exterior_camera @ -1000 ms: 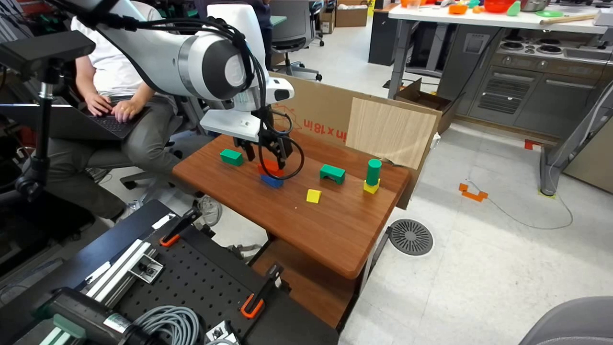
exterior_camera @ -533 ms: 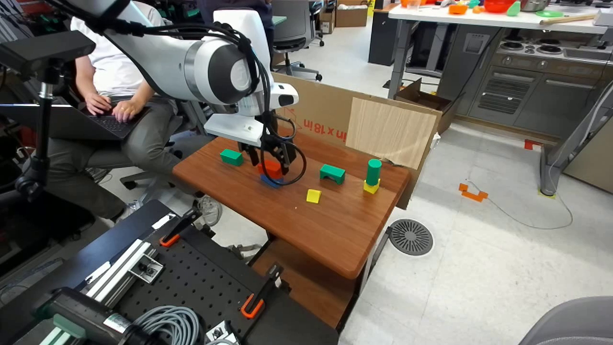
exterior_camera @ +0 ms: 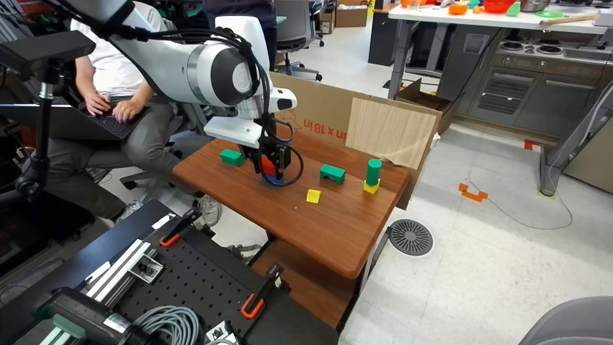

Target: Put the orange block on top of the green block on the right

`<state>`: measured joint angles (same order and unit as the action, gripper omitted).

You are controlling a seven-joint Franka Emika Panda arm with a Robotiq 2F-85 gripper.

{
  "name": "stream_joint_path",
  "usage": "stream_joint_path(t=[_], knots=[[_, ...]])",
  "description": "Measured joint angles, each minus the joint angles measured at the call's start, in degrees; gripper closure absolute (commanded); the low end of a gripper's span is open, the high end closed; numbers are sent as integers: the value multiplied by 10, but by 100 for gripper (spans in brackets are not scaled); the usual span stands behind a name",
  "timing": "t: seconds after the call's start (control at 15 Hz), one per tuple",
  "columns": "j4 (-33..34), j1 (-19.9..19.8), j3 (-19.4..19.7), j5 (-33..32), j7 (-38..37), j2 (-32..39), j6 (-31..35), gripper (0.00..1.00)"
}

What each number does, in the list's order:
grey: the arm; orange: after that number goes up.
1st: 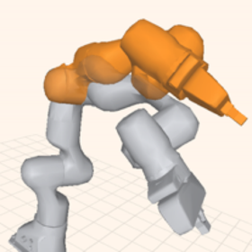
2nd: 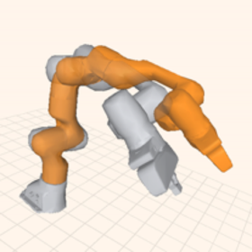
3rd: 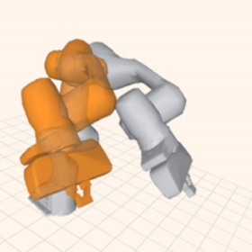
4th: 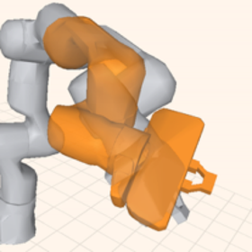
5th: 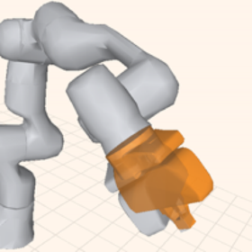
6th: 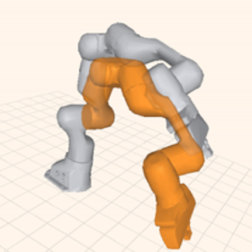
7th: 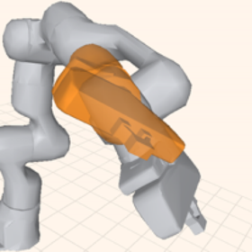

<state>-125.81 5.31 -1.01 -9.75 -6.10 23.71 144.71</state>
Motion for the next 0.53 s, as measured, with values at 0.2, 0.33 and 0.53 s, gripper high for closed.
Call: stream_joint_path(t=[0.2,0.33,0.53], knots=[[3,7,8,-9,-5,1,-2,58],[6,7,11,-10,-5,-1,-4,58],[9,3,20,-10,-3,-8,-13,58]])
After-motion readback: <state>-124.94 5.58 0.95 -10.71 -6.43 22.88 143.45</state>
